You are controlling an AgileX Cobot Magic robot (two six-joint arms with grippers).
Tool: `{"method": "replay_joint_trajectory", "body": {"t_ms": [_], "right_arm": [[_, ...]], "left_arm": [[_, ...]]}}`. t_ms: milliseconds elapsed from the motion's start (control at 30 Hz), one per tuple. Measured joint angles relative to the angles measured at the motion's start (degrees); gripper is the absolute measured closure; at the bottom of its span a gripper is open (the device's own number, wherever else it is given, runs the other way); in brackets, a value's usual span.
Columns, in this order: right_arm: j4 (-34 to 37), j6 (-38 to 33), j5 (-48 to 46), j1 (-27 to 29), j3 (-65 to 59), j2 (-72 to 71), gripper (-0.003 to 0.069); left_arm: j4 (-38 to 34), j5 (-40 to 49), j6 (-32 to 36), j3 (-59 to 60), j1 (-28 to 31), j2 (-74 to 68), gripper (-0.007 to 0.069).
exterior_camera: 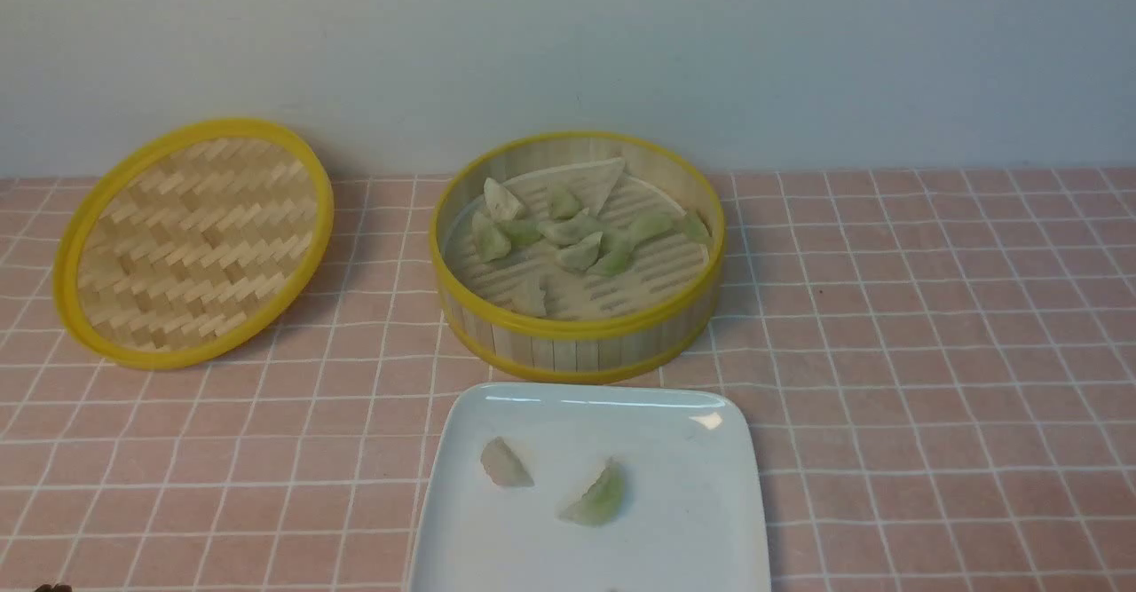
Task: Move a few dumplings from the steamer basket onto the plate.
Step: Use the left arm to grab a dumpling from the steamer
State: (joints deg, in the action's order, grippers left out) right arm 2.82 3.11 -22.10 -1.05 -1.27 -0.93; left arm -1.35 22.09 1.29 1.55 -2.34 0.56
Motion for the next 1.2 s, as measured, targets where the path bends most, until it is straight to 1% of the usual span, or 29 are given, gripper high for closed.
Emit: {"method": "replay_joint_trajectory", "body": {"t_ms": [733, 800, 867, 1000, 1067, 1100, 1167, 1200], "right_arm": [[0.00, 0.00, 0.00, 0.00, 0.00, 0.00, 0.0673], [0.00, 0.00, 0.00, 0.00, 0.00, 0.00, 0.0673], [0.00, 0.00, 0.00, 0.00, 0.00, 0.00, 0.0673], [0.00, 0.00, 0.00, 0.00, 0.00, 0.00, 0.0673], [0.13, 0.00, 0.00, 0.00, 0.00, 0.00, 0.0673], [0.56, 0.25, 0.21, 0.00, 0.00, 0.00, 0.0673], [4.30, 2.18, 2.62, 0.00, -0.31, 0.00, 0.0673], [9.16, 4.58, 5.13, 0.00, -0.43, 0.00, 0.0673]], "left_arm": [[0.00, -0.04, 0.00, 0.00, 0.00, 0.00, 0.0631], [-0.59, -0.29, -0.05, 0.00, 0.00, 0.00, 0.0631], [-2.66, -1.65, -0.71, 0.11, 0.00, 0.00, 0.0631], [-12.07, -10.34, -3.52, 0.17, 0.00, 0.00, 0.0631], [-18.49, -17.53, -5.38, 0.17, 0.00, 0.00, 0.0631], [-20.32, -19.85, -5.85, 0.17, 0.00, 0.00, 0.0631], [-25.32, -28.56, -7.47, 0.17, 0.00, 0.00, 0.0631], [-27.82, -33.53, -8.72, 0.05, 0.00, 0.00, 0.0631]]}}
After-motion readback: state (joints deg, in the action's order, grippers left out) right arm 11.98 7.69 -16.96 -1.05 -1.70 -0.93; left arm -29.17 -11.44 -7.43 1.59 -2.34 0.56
